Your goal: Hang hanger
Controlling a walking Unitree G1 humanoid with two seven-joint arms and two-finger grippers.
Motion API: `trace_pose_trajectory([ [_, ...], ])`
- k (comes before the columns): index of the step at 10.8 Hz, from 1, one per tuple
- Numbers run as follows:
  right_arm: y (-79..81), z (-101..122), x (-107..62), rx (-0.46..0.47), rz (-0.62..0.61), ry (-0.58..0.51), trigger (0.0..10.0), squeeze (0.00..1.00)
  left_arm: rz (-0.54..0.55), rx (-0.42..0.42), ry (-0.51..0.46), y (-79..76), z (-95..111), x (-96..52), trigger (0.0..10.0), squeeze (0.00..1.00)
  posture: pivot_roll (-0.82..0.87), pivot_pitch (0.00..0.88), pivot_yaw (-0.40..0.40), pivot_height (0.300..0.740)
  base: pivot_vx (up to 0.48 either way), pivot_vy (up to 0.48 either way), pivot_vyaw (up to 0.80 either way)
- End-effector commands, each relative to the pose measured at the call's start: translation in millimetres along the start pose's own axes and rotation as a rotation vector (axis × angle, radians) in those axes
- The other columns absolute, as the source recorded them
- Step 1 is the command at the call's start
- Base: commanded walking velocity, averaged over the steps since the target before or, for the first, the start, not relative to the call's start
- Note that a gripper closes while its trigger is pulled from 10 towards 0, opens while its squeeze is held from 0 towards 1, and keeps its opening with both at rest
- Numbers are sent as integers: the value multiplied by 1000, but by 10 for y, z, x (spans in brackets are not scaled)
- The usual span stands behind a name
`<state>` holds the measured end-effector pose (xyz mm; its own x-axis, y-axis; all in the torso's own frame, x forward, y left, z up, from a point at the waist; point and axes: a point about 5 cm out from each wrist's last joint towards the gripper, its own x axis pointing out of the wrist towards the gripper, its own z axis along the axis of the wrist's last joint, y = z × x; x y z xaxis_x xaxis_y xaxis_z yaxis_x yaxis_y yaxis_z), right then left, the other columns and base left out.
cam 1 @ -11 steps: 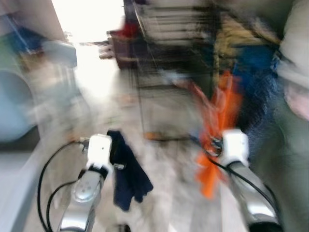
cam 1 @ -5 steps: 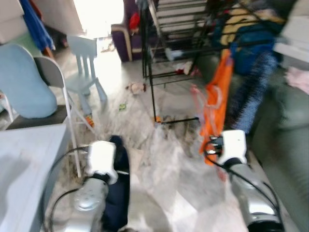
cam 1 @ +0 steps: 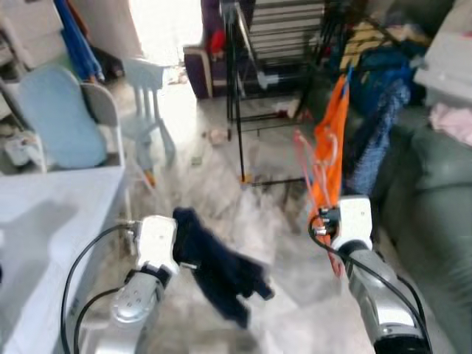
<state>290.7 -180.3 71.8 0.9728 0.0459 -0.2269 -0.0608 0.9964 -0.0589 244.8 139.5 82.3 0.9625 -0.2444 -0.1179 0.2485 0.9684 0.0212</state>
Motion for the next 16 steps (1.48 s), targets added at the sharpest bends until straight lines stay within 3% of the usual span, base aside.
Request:
trace_pose_trajectory([
  [1, -19, 56, 13, -4, -14, -16, 10000, 0, -10, 9, -32, 13, 91, 30, 10000, 0, -110, 0, 45, 740, 0, -382, 0],
  [5, 6, 69, 36, -8, -7, -15, 10000, 0, -22, 9, -26, 12, 94, 29, 10000, 0, -107, 0, 43, 740, 0, -357, 0],
  [10, 48, 23, 41, -16, 14, 17, 10000, 0, -5, -32, -11, 10, 85, 56, 10000, 0, -107, 0, 44, 740, 0, 0, 0],
  [14, 149, 6, 100, -46, 91, 50, 10000, 0, 75, -62, -22, 19, 67, 16, 10000, 0, -66, 0, -47, 740, 0, 0, 0],
  [16, 208, 90, 164, 5, 98, 20, 10000, 0, 90, -71, -19, 34, 56, -19, 10000, 0, -53, 0, -50, 740, 0, 0, 0],
])
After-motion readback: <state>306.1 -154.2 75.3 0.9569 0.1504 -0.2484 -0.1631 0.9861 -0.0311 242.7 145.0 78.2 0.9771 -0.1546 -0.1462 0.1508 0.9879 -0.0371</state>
